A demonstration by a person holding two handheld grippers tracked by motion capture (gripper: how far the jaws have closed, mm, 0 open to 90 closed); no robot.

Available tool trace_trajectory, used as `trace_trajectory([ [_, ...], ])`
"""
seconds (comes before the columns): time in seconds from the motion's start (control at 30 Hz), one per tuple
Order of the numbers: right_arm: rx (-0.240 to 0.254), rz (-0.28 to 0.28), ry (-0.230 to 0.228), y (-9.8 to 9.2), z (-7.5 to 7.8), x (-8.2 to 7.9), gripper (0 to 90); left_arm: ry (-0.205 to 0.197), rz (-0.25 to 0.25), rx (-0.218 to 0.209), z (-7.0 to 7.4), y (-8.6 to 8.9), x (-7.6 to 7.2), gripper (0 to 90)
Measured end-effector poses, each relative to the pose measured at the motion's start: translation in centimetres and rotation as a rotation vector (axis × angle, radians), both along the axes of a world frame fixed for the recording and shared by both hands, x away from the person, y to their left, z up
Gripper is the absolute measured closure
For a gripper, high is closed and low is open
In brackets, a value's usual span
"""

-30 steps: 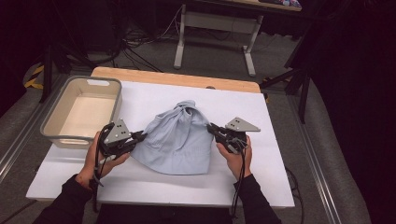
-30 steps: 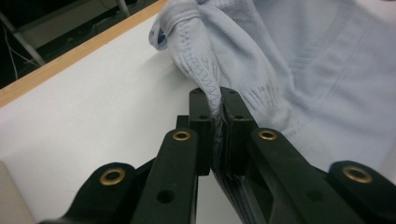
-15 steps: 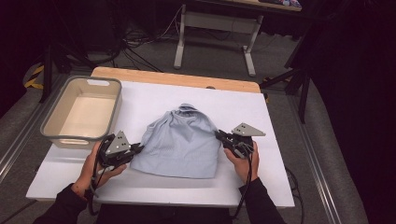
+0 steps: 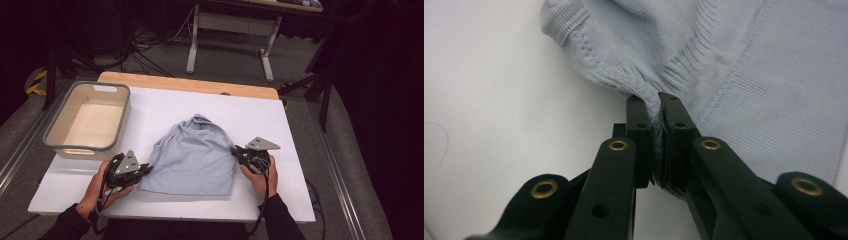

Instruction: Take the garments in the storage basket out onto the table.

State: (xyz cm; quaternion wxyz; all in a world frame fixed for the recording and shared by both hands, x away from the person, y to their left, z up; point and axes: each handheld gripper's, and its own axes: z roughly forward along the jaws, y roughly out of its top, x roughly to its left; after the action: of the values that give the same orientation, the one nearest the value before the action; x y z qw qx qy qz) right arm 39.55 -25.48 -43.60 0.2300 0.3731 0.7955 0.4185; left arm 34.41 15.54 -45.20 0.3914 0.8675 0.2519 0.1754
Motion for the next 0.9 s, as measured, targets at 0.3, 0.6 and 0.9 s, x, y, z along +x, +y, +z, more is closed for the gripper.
trace_trajectory([
  [0.3,-0.030,-0.008,0.027,-0.3,-0.8,0.0,73.8,0.013,-0.015,0.053,-1.2,-0.8,-0.2,84.6],
  [0.6,-0.036,-0.026,0.029,-0.5,-0.9,0.1,68.1,-0.002,-0.007,0.055,-1.5,-0.8,-0.2,84.1],
  [0.9,-0.016,-0.035,-0.022,-0.7,-0.4,-0.1,66.9,-0.012,-0.004,0.041,-1.3,-0.8,-0.1,83.4],
])
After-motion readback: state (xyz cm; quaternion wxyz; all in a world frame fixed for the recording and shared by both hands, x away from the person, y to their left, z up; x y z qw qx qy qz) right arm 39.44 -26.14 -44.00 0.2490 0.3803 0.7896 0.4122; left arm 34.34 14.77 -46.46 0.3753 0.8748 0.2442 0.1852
